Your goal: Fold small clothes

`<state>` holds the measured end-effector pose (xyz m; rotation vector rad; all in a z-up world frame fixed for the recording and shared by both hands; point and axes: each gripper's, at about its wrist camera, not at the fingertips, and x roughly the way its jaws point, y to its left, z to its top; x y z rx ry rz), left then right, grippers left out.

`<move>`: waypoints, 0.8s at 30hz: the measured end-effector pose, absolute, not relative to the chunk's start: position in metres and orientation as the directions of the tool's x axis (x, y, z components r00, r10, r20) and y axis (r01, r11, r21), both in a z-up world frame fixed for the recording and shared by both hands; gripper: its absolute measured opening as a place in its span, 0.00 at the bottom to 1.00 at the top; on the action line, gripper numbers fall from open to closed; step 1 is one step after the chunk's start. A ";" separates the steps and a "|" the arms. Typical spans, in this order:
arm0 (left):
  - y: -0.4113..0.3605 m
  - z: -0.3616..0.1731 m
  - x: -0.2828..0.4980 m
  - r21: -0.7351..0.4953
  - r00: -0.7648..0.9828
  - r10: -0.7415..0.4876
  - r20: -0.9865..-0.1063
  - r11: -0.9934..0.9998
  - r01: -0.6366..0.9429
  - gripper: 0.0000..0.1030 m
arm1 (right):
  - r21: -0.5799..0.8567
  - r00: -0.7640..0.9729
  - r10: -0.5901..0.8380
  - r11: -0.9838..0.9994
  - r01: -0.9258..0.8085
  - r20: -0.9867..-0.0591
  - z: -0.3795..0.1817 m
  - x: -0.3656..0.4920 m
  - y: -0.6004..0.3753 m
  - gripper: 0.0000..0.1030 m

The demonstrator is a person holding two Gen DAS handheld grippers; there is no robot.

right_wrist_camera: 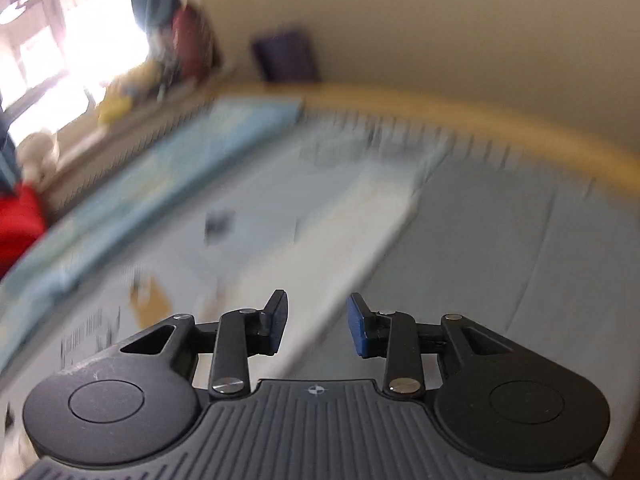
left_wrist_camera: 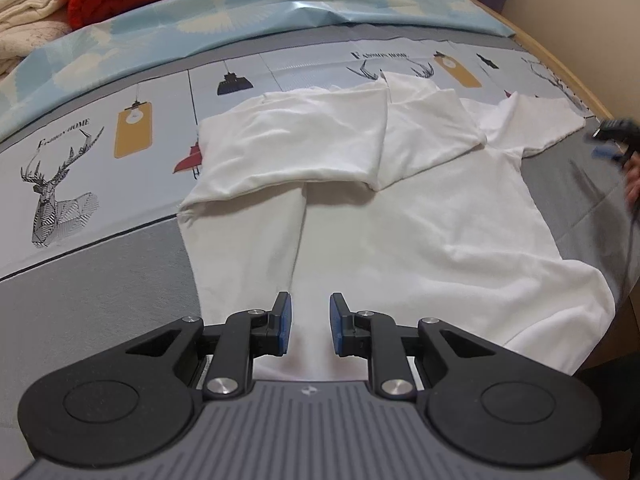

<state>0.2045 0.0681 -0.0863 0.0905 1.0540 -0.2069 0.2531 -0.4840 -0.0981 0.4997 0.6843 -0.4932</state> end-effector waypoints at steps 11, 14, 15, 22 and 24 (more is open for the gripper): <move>0.070 -0.096 0.214 0.004 0.468 -0.076 -0.880 0.986 0.167 0.26 | 0.501 0.684 -0.087 0.615 0.609 -0.725 -0.181 0.274 -0.519 0.40; 0.072 -0.097 0.217 0.012 0.469 -0.063 -0.881 0.988 0.155 0.26 | 0.511 0.710 -0.080 0.637 0.577 -0.700 -0.187 0.294 -0.526 0.21; 0.072 -0.097 0.217 0.014 0.470 -0.060 -0.881 0.988 0.152 0.26 | 0.522 0.719 -0.064 0.644 0.559 -0.692 -0.187 0.295 -0.527 0.08; 0.072 -0.094 0.217 0.010 0.480 -0.063 -0.875 0.989 0.148 0.26 | 0.386 0.674 -0.193 0.694 0.607 -0.713 -0.186 0.307 -0.523 0.00; 0.072 -0.092 0.217 0.003 0.484 -0.069 -0.872 0.989 0.146 0.26 | 0.333 0.609 -0.293 0.627 0.704 -0.737 -0.185 0.299 -0.532 0.00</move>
